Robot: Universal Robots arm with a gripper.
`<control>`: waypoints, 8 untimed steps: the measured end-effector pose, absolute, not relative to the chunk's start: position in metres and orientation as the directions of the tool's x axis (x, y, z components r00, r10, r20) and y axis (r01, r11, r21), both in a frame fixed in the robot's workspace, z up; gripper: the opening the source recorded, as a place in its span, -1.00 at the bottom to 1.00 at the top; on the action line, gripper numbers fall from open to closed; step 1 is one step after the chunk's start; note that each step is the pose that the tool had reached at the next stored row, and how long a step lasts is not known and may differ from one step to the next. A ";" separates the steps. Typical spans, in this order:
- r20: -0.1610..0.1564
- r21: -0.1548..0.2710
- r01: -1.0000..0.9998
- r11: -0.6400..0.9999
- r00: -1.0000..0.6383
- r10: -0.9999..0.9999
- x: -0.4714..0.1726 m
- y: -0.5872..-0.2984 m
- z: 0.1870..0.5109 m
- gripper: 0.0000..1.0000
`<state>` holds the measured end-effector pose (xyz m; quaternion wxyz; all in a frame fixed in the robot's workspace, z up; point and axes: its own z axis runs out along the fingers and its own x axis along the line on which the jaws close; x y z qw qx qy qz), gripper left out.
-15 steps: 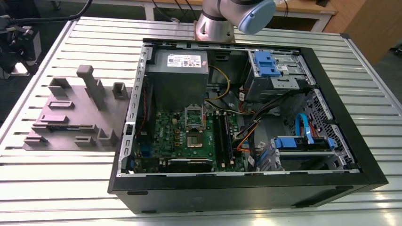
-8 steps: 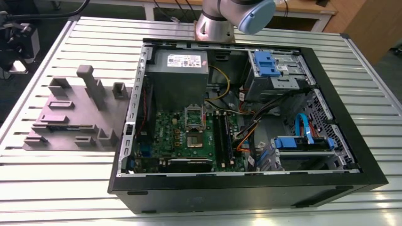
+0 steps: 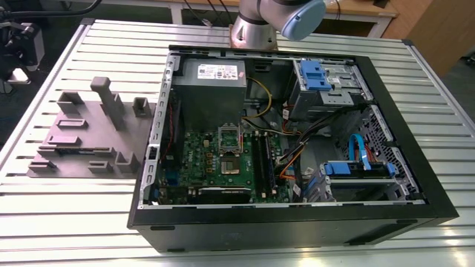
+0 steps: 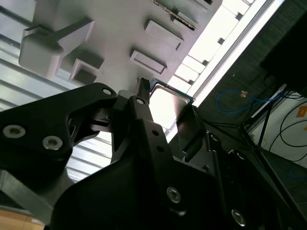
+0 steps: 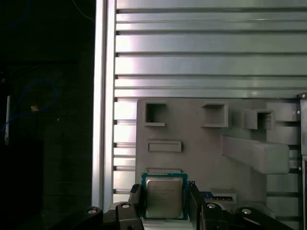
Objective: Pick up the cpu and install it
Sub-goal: 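Pick up the cpu and move it towards the insertion slot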
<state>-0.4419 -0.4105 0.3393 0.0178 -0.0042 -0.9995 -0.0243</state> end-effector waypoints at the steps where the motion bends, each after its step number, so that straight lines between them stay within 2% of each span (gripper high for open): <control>1: 0.036 0.049 0.009 0.999 -0.999 0.007 -0.442 -0.411 0.340 -0.06; 8: 0.036 0.048 0.009 0.999 -0.999 0.007 -0.442 -0.410 0.344 -0.06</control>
